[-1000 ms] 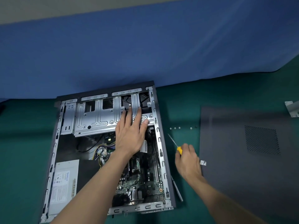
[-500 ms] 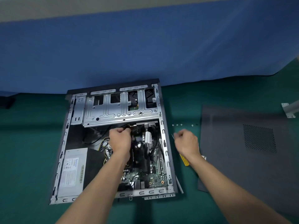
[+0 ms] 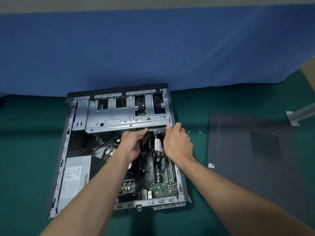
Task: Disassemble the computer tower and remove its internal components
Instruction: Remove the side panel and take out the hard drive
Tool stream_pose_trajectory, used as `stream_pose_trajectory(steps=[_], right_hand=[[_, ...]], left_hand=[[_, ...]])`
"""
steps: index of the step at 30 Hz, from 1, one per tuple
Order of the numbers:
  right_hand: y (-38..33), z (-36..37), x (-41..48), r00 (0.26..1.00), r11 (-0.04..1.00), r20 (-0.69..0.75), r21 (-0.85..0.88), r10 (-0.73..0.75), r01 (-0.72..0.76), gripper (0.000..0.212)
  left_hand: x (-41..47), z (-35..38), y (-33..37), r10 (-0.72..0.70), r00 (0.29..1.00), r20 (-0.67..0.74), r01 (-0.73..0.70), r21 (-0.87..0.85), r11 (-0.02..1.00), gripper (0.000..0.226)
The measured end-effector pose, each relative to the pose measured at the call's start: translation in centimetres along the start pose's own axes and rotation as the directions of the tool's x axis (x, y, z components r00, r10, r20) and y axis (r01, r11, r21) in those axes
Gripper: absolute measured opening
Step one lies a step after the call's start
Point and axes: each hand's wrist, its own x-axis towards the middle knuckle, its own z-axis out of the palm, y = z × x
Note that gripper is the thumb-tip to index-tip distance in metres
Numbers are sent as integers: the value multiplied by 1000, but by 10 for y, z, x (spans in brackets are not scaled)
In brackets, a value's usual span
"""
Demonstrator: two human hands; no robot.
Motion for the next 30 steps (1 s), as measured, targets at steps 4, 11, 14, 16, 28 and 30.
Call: stream_pose_trajectory(steps=[4, 11, 14, 16, 28, 30], right_hand=[[2, 0, 0, 1000, 1000, 0, -14, -7, 7, 42], [0, 1, 0, 1000, 999, -11, -34, -2, 1, 41], [0, 0, -1, 1000, 999, -14, -48, 8, -9, 42], [-1, 0, -1, 1000, 999, -15, -52, 4, -5, 42], [-2, -2, -1, 1000, 999, -3, -35, 16, -16, 43], [-2, -3, -2, 1000, 999, -1, -34, 18, -18, 42]], left_hand=[[-1, -14, 0, -81, 984, 161, 83, -4, 997, 47], [3, -13, 2, -77, 977, 200, 68, 51, 996, 35], [1, -10, 4, -80, 980, 182, 69, 68, 995, 45], [0, -11, 6, -95, 982, 161, 82, 85, 993, 61], [5, -18, 6, -220, 948, 228, 154, 276, 949, 91], [8, -20, 7, -252, 932, 261, 172, 294, 940, 123]])
